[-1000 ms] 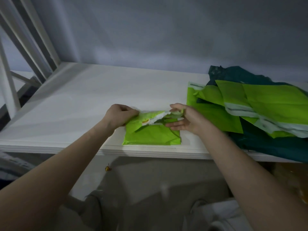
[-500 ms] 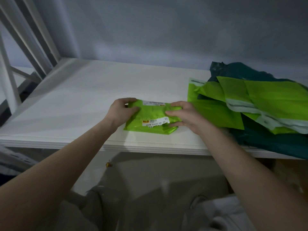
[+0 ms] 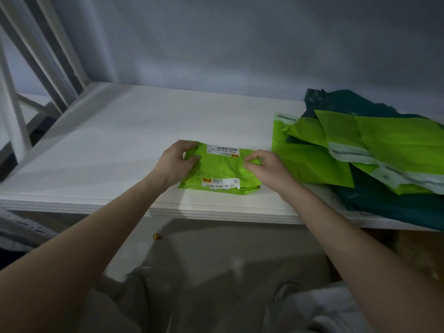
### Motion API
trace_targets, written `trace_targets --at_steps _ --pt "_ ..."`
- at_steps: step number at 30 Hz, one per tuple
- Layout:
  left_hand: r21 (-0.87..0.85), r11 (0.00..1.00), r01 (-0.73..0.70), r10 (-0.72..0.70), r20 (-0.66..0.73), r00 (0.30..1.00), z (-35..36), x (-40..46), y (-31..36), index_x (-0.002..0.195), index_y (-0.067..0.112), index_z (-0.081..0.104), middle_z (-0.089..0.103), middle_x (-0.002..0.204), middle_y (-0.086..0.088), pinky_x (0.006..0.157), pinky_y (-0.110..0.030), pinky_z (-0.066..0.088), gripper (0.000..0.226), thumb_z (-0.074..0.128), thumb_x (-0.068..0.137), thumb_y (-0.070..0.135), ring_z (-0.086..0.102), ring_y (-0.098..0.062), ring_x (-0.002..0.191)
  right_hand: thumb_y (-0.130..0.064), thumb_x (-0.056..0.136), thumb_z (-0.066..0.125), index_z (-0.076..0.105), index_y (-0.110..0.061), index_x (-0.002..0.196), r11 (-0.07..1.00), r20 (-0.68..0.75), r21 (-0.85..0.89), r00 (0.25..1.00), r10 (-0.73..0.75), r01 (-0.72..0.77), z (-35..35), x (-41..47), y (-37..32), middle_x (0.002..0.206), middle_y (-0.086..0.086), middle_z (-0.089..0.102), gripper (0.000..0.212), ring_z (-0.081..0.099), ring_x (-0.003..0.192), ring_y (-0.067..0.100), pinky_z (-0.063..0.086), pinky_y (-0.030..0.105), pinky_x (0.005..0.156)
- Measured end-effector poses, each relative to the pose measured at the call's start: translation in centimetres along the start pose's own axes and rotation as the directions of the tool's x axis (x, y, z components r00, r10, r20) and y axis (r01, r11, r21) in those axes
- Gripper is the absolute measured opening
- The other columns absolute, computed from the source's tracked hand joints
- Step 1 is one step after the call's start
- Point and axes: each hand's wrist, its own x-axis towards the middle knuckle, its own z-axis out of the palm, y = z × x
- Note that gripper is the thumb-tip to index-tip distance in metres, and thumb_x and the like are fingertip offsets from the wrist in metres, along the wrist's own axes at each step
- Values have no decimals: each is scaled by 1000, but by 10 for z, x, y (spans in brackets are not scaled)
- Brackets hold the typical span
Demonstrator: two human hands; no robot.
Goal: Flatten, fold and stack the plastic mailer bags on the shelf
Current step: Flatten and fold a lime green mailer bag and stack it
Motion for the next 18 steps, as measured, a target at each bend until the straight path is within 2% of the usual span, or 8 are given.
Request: trace_targets --at_steps 3,7,11,13,15,16,18 --pt "37 999 -16 15 16 1000 -1 -1 0 131 16 53 48 136 0 105 -33 37 39 54 93 17 47 -22 122 -10 84 61 65 -11 101 1000 -20 -27 1000 -15 14 1 0 5 52 -5 34 18 35 49 9 27 24 49" --pt "162 984 -73 73 10 997 -1 -4 1 134 16 49 47 137 -1 102 -30 36 41 52 94 22 46 -22 123 -8 82 63 63 -9 102 995 -49 -87 997 -53 49 4 -5 8 51 -3 33 20 32 46 9 25 17 42" --pt "354 932 -77 92 -27 995 0 -11 0 137 16 42 41 131 -10 93 -40 40 46 51 94 30 49 -33 113 -8 81 64 59 -9 106 990 -92 -118 992 -83 72 10 -8 7 54 -4 37 25 35 47 8 32 13 43" --pt "495 863 -100 168 -93 981 0 -15 2 132 13 45 41 126 -15 90 -47 41 45 52 92 31 45 -37 112 -10 81 64 56 -10 109 988 -100 -133 991 -88 75 13 -10 6 58 -5 39 29 38 50 7 34 12 44" --pt "616 749 -246 370 -80 926 2 -19 7 125 11 51 48 122 -14 85 -47 42 40 46 90 28 46 -36 108 -10 82 63 54 -11 111 991 -103 -110 991 -89 77 13 -11 4 61 -7 40 31 39 50 6 34 11 44" --pt "626 700 -343 459 -26 888 4 -22 12 123 13 53 51 121 -11 86 -45 43 41 39 88 30 48 -34 109 -10 83 62 53 -12 112 993 -105 -87 991 -85 76 13 -12 3 60 -7 40 30 39 50 7 34 11 43" --pt "599 619 -508 548 134 826 12 -27 17 127 16 51 53 128 -5 96 -42 40 49 29 89 36 47 -29 119 -11 87 55 53 -14 110 998 -120 -19 991 -61 59 11 -14 1 61 -4 43 24 41 51 11 32 14 45"
